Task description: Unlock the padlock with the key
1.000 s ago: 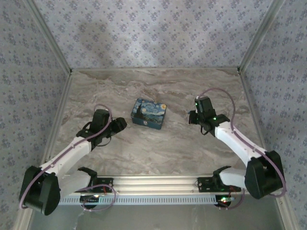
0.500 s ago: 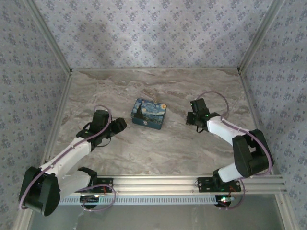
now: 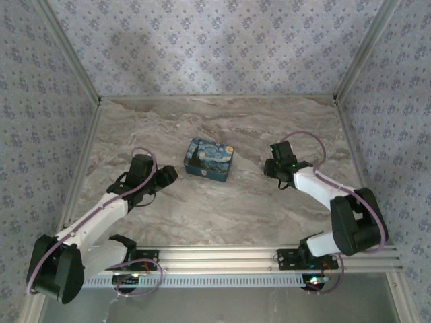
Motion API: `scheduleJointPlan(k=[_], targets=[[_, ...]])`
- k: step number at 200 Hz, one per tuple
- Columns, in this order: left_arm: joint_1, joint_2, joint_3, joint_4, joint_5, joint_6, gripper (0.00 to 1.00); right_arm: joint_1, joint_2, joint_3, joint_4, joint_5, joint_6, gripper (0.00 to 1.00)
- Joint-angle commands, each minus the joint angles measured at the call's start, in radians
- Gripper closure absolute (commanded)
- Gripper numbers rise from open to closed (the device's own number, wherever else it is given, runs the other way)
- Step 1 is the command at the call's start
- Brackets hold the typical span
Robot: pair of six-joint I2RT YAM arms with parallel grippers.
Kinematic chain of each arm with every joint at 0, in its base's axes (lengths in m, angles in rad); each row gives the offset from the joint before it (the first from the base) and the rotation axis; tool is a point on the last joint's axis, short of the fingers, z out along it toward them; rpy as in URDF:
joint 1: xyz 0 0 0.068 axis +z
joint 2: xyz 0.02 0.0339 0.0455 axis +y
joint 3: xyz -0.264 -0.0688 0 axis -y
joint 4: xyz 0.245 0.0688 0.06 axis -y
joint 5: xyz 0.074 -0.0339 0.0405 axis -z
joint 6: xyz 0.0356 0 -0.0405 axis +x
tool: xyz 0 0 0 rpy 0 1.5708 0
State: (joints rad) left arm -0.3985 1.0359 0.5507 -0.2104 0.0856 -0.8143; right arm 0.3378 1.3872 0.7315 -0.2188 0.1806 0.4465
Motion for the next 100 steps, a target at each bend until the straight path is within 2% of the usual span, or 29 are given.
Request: scheduleJointPlan(k=[1,18,19,20,21,23,25,55,71,100], targets=[[0.005,-0.014,0.027,-0.032,-0.039,0.015,0.01,-0.006,-0.068,0.017,-0.086,0.048,-0.009,0.45],[0.009,-0.007,0.054,-0.055,-0.059,0.048,0.0,-0.004,-0.106,0.039,-0.123,0.073,-0.013,0.35],[0.009,-0.005,0.057,-0.056,-0.059,0.05,0.0,-0.005,-0.108,0.04,-0.124,0.073,-0.014,0.3],[0.009,-0.004,0.059,-0.059,-0.061,0.052,0.0,-0.006,-0.11,0.041,-0.124,0.074,-0.015,0.17],[0.009,-0.003,0.062,-0.061,-0.062,0.056,0.0,-0.005,-0.112,0.042,-0.125,0.074,-0.016,0.09],[0.009,0.0,0.067,-0.065,-0.064,0.062,0.0,-0.006,-0.116,0.044,-0.127,0.074,-0.018,0.02],[0.01,0.001,0.073,-0.071,-0.067,0.069,0.0,-0.006,-0.12,0.046,-0.13,0.076,-0.02,0.0],[0.043,0.055,0.186,-0.159,-0.135,0.172,0.0,-0.011,-0.136,0.1,-0.155,0.103,-0.033,0.0],[0.071,0.08,0.234,-0.18,-0.214,0.247,0.0,-0.017,-0.121,0.142,-0.161,0.146,-0.045,0.0],[0.138,0.1,0.257,-0.103,-0.293,0.459,0.0,-0.024,-0.114,0.154,-0.086,0.368,-0.078,0.0]])
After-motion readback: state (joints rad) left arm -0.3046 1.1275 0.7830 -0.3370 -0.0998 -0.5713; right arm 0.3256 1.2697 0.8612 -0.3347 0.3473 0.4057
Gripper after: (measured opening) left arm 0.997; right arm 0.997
